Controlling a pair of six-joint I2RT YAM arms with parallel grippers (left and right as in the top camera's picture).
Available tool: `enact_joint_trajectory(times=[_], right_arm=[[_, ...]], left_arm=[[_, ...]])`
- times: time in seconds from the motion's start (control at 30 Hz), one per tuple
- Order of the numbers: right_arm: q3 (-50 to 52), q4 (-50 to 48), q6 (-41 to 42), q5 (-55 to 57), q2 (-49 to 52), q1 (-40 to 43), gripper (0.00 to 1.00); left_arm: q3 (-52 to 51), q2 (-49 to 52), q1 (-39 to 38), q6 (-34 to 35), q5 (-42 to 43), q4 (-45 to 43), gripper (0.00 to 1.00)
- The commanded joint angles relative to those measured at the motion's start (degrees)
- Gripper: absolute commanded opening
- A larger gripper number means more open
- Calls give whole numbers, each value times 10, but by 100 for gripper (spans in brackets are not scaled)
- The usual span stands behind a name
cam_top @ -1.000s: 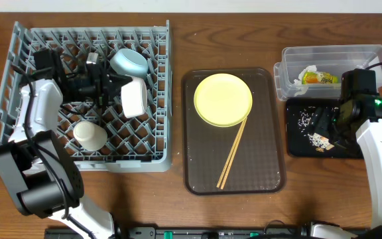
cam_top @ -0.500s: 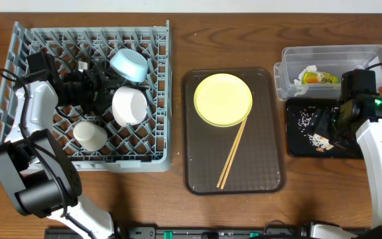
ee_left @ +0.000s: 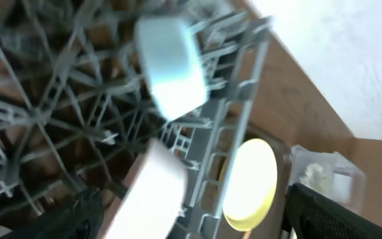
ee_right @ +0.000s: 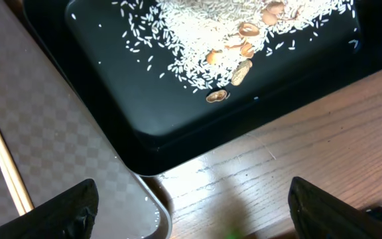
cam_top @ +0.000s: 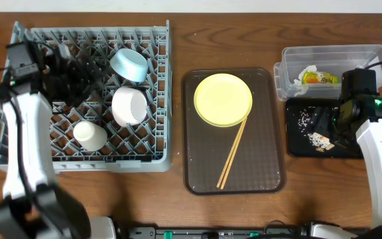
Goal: Sort waste into correct bins and load items into the dishwasher rack
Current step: 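Release the pink bowl and move the left gripper to the chopsticks, then grasp one wooden chopstick with the left gripper and lift it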
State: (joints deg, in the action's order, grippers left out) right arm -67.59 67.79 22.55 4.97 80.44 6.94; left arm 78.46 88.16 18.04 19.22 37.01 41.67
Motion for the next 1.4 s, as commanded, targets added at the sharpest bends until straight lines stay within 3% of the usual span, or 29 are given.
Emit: enact_joint_trajectory(times=[0.0,0.2,0.4,0.6,0.77,1.07,1.37], right_arm=[[-2,-5,-5,3,-4,6,91],[-2,-9,-5,-9,-4,6,93],[-2,-9,-10,-9,-4,6,93],[-2,-9,-10,-9,-4,6,93],[-2,-8,-10,-9,-4,6,93],[-2,-7,-10,-9,-4,6,93],[-2,-7,-10,-9,-4,6,93]], left_arm=[[14,-49,-51,-47,-99,2,90],[13,-68,-181,-57,-192,31,90],[-16,-49,-322,-57,-202,44,89],[-31,10,-438,-57,-207,48,88],[-31,86,-526,-57,-261,48,87],[-31,199,-632,-42,-277,45,84],[-31,266,-667,-35,-309,17,83]])
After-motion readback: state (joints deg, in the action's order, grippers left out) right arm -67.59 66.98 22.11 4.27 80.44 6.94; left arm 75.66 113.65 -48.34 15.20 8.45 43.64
